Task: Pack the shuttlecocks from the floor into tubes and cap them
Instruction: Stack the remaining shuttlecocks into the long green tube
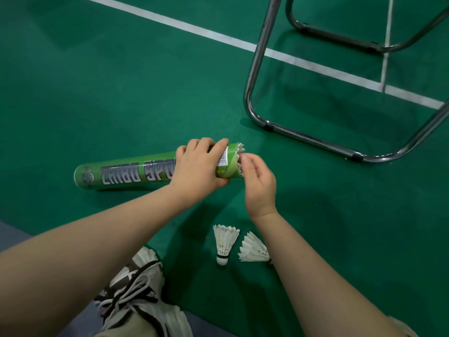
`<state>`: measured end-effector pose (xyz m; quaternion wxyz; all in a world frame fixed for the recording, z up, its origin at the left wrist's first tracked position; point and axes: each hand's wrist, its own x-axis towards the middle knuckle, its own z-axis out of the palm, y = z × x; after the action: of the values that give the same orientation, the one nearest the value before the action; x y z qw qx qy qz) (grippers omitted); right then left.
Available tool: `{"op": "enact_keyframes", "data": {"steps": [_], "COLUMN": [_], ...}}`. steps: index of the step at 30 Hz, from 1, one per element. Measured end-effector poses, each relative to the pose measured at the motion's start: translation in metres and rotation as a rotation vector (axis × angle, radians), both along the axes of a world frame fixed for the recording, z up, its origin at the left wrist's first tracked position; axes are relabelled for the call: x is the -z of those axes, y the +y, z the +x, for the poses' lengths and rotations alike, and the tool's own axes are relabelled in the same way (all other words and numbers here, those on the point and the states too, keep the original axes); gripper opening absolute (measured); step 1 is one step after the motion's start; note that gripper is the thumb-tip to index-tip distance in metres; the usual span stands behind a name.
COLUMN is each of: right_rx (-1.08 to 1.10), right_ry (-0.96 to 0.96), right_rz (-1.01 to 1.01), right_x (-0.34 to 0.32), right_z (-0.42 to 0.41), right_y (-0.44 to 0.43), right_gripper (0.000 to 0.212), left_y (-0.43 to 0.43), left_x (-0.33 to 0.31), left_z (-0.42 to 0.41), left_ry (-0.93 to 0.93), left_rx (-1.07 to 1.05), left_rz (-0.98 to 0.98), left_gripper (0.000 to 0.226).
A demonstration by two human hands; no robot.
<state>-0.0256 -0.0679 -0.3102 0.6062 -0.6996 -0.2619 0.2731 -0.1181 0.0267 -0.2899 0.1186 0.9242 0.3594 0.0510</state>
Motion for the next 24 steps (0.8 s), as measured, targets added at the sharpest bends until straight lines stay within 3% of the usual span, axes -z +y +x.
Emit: {"op": "enact_keyframes", "data": {"steps": [3,7,9,13,15,17,20,24], "right_rx": [-0.119,-0.243,-0.401,-0.691,-0.601,-0.372,-0.195,-0.22], "right_ry": [0.055,0.23,0.309,0.223,0.269,0.333,0.119,-0.262], "right_rz": [-0.093,-0.103,-0.186,-0.384,-0.341,-0.213,-0.131,-0.26], "right_x": [0.004,0.0,-0.003,-0.007,-0.004,0.002,0.009,0.021], "right_z": [-0.003,0.001,0.01,0.018,0.014,0.008,-0.002,-0.009], "right_y": [-0.004,-0.009,-0.01,-0.008,-0.01,-0.016,-0.028,-0.045], "right_gripper": [0.043,0.022,0.03,0.028,0.025,0.021,0.024,0.063], "left_y": [-0.009,-0.018,-0.022,-0.031,-0.031,-0.029,-0.025,-0.019], "left_x": [0.001,0.001,0.006,0.016,0.017,0.014,0.01,0.013], "left_z": [0.004,0.005,0.002,0.0,0.002,0.005,0.007,-0.005], "left_ry": [-0.007,-0.026,-0.052,-0.091,-0.059,-0.002,0.041,0.123], "left_rx": [0.027,0.029,0.057,0.123,0.141,0.138,0.116,0.151], "left_rz": [0.014,0.036,0.067,0.103,0.082,0.041,0.003,-0.016], "left_gripper": [0.077,0.073,0.073,0.074,0.074,0.074,0.072,0.077]}}
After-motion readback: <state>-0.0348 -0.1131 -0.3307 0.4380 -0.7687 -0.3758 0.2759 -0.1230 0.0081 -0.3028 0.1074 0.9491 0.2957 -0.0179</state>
